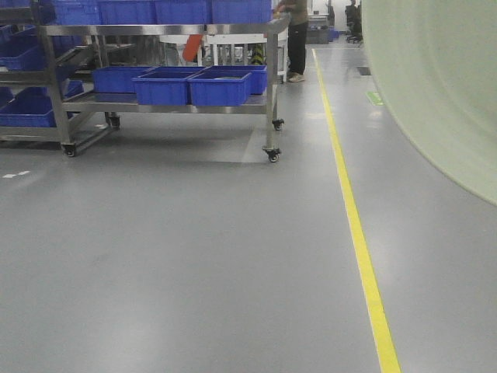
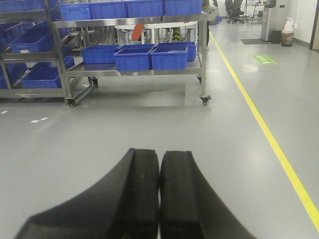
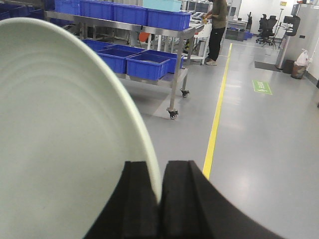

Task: Place green plate on second shelf with right arm
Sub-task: 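Drive the base to the shelf rack holding the plate in the right gripper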

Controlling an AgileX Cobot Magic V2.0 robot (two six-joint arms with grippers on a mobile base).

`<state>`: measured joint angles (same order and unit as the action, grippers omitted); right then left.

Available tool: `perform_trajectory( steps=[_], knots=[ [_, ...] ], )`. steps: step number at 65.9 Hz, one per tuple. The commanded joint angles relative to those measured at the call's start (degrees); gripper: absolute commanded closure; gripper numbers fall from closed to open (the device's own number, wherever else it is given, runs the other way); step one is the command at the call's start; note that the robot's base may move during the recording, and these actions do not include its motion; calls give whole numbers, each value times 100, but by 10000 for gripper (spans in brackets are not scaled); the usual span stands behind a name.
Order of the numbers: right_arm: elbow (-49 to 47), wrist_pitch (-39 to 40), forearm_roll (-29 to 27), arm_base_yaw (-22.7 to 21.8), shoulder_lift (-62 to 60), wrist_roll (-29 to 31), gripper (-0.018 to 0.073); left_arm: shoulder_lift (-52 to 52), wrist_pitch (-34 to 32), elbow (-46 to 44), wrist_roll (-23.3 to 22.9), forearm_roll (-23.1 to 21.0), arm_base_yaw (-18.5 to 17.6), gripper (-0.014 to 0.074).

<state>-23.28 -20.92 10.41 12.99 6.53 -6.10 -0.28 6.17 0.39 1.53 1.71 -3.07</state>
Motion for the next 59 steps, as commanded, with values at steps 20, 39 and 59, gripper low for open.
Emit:
perform_trajectory(
  steps=[20, 39, 59],
  knots=[
    [-170, 661, 20, -21, 71, -28, 503, -118, -461, 240, -53, -42, -22, 466],
    [-170, 661, 20, -21, 71, -28, 503, -118, -461, 240, -53, -42, -22, 466],
    [-170, 646, 20, -21, 71, -28, 503, -118, -473, 240, -53, -42, -11, 466]
  ],
)
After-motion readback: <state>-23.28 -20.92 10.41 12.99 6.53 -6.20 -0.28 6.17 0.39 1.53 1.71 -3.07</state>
